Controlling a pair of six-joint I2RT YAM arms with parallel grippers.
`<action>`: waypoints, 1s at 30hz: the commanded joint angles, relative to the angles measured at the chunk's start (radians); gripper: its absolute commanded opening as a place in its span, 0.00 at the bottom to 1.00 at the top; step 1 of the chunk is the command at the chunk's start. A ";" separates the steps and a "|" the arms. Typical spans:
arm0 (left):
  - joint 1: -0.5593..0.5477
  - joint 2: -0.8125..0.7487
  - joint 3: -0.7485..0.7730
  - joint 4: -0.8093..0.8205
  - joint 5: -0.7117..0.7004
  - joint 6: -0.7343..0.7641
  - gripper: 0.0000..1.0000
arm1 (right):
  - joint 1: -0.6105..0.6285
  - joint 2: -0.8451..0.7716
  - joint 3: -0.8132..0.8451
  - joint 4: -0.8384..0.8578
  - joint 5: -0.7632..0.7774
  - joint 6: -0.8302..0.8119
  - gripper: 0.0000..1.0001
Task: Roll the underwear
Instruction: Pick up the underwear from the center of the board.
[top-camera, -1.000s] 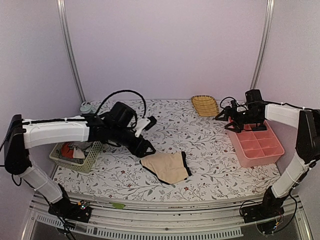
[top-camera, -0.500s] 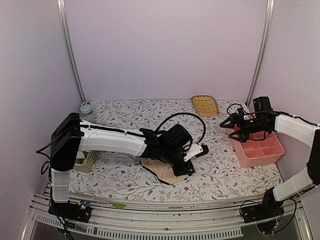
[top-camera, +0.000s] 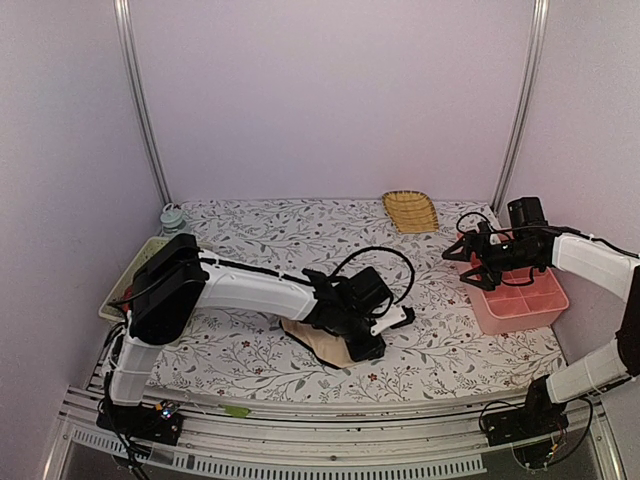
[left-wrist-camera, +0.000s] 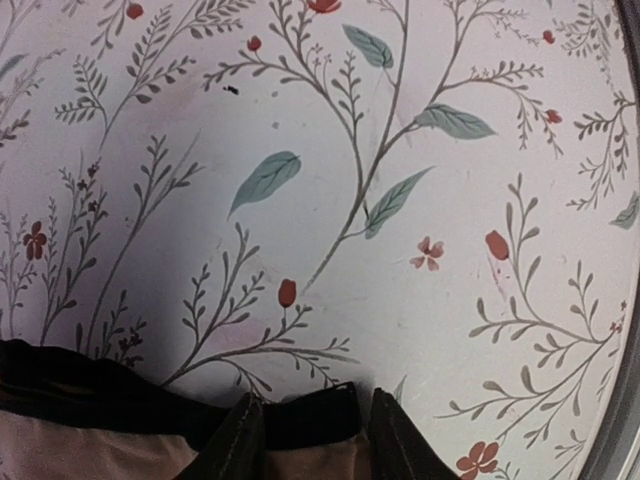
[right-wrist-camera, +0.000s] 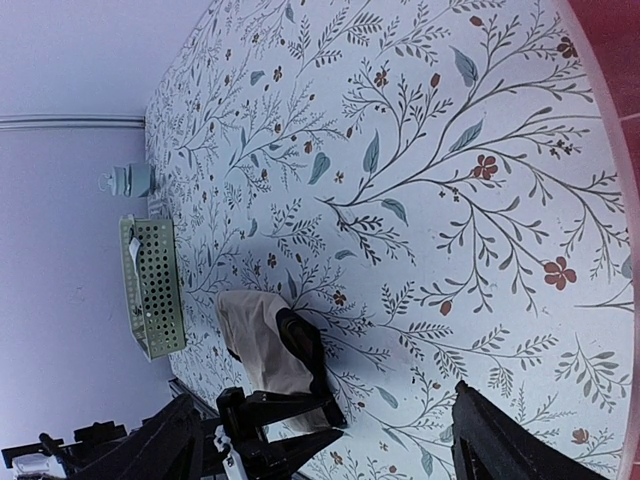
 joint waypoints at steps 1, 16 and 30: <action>-0.001 0.026 0.013 -0.052 0.046 0.023 0.34 | -0.001 -0.002 -0.002 -0.003 0.008 -0.006 0.86; -0.031 0.043 0.042 -0.119 0.046 0.107 0.26 | -0.001 -0.014 -0.008 -0.003 0.017 0.013 0.86; 0.093 -0.251 -0.008 0.017 0.207 -0.025 0.00 | -0.002 -0.021 -0.041 0.008 0.008 0.018 0.82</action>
